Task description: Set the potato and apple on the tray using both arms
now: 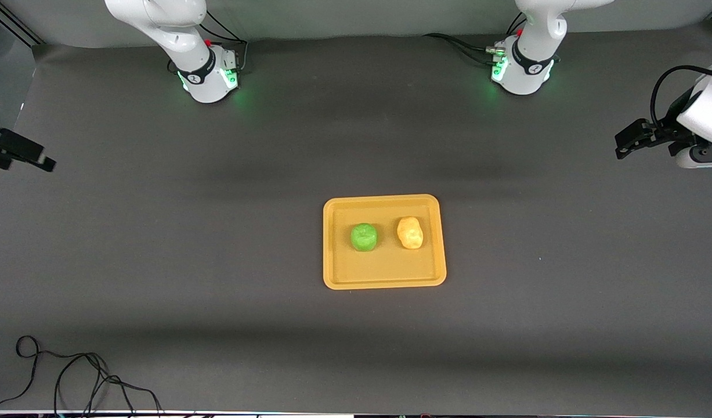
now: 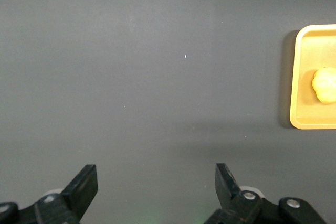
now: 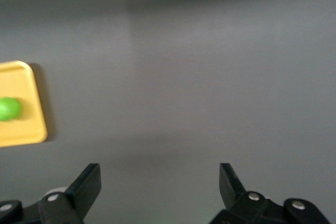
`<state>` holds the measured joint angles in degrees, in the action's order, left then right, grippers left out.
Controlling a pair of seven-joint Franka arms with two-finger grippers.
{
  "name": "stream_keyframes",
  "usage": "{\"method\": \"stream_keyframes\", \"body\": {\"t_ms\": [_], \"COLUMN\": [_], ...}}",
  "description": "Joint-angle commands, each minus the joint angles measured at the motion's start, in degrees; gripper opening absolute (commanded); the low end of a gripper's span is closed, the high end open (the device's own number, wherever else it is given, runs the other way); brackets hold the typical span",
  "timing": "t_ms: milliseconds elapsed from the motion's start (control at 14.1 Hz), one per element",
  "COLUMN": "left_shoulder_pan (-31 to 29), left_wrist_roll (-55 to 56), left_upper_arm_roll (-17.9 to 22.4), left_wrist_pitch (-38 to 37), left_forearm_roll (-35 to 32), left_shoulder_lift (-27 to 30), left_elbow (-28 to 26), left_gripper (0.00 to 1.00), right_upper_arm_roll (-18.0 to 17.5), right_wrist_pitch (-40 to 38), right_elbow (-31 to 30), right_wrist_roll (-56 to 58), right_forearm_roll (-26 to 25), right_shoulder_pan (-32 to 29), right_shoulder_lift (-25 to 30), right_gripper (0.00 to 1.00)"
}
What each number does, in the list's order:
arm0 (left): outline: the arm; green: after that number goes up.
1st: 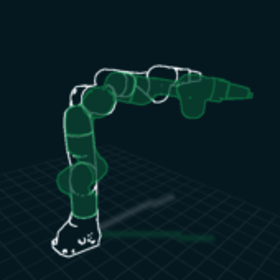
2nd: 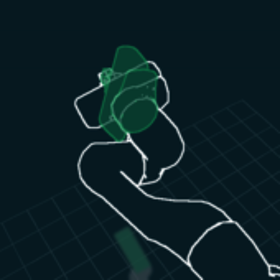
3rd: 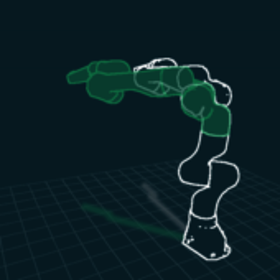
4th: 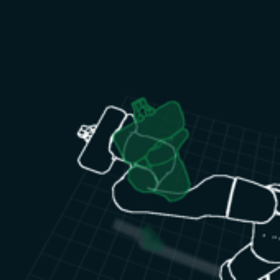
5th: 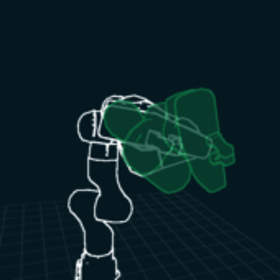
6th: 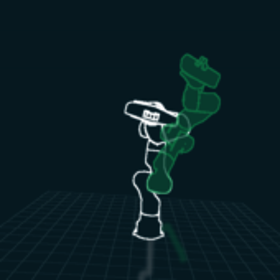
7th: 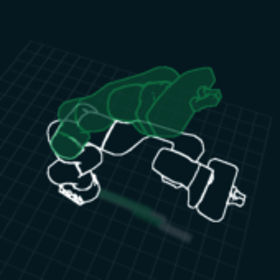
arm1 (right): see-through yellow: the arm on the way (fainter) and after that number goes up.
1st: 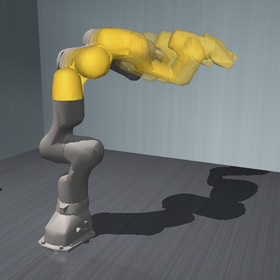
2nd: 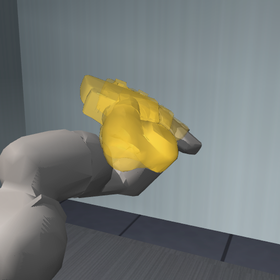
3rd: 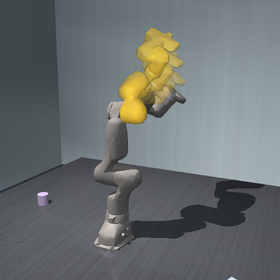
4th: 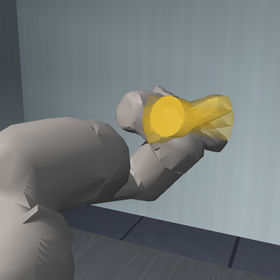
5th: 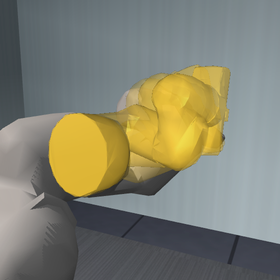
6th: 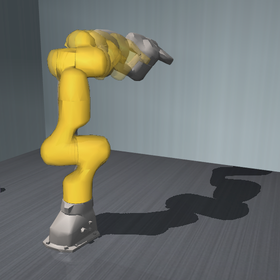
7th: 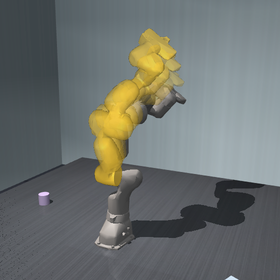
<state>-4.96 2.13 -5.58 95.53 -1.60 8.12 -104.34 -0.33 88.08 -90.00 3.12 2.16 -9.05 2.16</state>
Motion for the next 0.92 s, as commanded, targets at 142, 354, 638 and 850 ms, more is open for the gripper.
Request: {"method": "stream_keyframes", "body": {"t_ms": [142,354,638,850], "left_shoulder_pan": [-0.6,-0.7,-0.4,-0.5], "left_wrist_roll": [-0.7,-0.7,-0.6,-0.7], "left_upper_arm_roll": [1.0,1.0,0.8,0.8], "left_wrist_pitch": [-1.4,-1.3,-0.9,-1.6], "left_forearm_roll": [4.4,4.9,4.6,4.5], "left_shoulder_lift": [0.9,0.8,0.1,0.2], "left_elbow": [0.0,0.3,1.4,1.3], "left_gripper": [1.00,1.00,1.00,1.00], "right_upper_arm_roll": [-9.0,-9.1,-9.0,-9.0], "right_wrist_pitch": [-0.8,-0.4,-0.2,-0.2], "right_elbow": [-1.0,-2.6,-2.6,-2.4], "right_wrist_roll": [-4.7,-6.3,-4.1,-4.1], "right_forearm_roll": [-3.7,-2.8,-0.1,-0.1], "right_shoulder_pan": [-4.4,-4.0,-4.1,-4.2], "right_shoulder_lift": [0.8,0.7,0.7,0.7], "right_gripper": [0.98,0.98,0.99,0.99]}}
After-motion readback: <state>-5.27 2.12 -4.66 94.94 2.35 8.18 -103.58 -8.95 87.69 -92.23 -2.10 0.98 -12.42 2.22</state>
